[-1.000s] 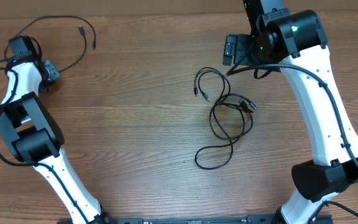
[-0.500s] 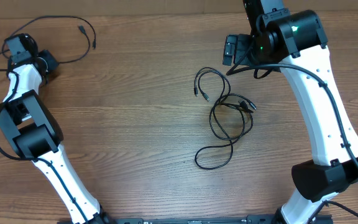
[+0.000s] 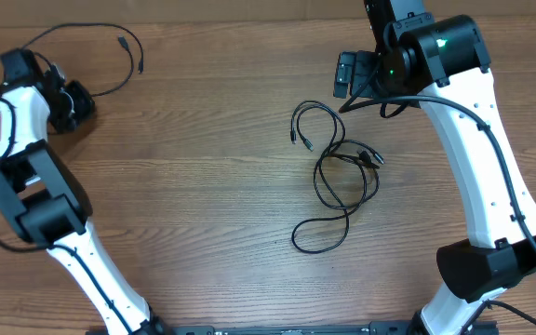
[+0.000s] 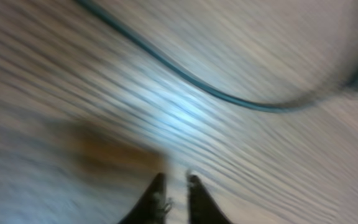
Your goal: Untangle cables
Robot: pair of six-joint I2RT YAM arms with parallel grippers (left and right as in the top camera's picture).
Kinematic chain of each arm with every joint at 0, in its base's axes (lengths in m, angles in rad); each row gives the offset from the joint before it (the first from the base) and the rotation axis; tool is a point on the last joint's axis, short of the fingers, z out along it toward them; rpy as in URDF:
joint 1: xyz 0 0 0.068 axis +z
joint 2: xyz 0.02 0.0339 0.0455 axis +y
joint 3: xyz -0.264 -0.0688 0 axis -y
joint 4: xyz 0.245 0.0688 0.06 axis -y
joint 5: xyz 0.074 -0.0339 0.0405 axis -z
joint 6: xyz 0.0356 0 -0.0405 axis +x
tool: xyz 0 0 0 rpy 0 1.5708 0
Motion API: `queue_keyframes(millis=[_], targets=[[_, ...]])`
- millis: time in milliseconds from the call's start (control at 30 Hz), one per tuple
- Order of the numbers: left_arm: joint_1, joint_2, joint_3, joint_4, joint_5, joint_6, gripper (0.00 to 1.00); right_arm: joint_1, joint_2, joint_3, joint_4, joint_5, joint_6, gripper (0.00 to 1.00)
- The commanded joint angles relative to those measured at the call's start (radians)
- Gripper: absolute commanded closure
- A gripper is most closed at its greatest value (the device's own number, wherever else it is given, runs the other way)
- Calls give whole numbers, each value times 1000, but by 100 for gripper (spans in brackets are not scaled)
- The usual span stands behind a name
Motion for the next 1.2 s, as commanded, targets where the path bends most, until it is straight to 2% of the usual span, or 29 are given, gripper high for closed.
queue_keyframes(millis=[0,67,133,200,367,500,567,667,933,1167], targets=[[-29,-204,13,-17,311,-43,38,-1,-17,13,2,11,0,0],[-52,-246,13,-60,401,-42,17,-1,-17,13,2,11,0,0],[-98,-269,13,-182,441,-31,6,-1,-18,13,2,11,0,0],[-132,-271,13,-283,456,9,0,-1,-17,13,2,11,0,0],[-253,-271,13,-527,453,147,0,-1,-17,13,2,11,0,0],[-333,-283,13,-633,443,171,0,-1,-17,13,2,11,0,0],[-360,-307,13,-668,393,170,0,-1,-17,13,2,11,0,0],[-379,-396,13,-723,287,152,0,-1,-18,13,2,11,0,0],[-389,-723,13,-814,157,114,0,-1,-17,13,80,-98,3,0],[-474,-969,3,-894,-5,86,0,-1,-18,13,69,-333,3,0]])
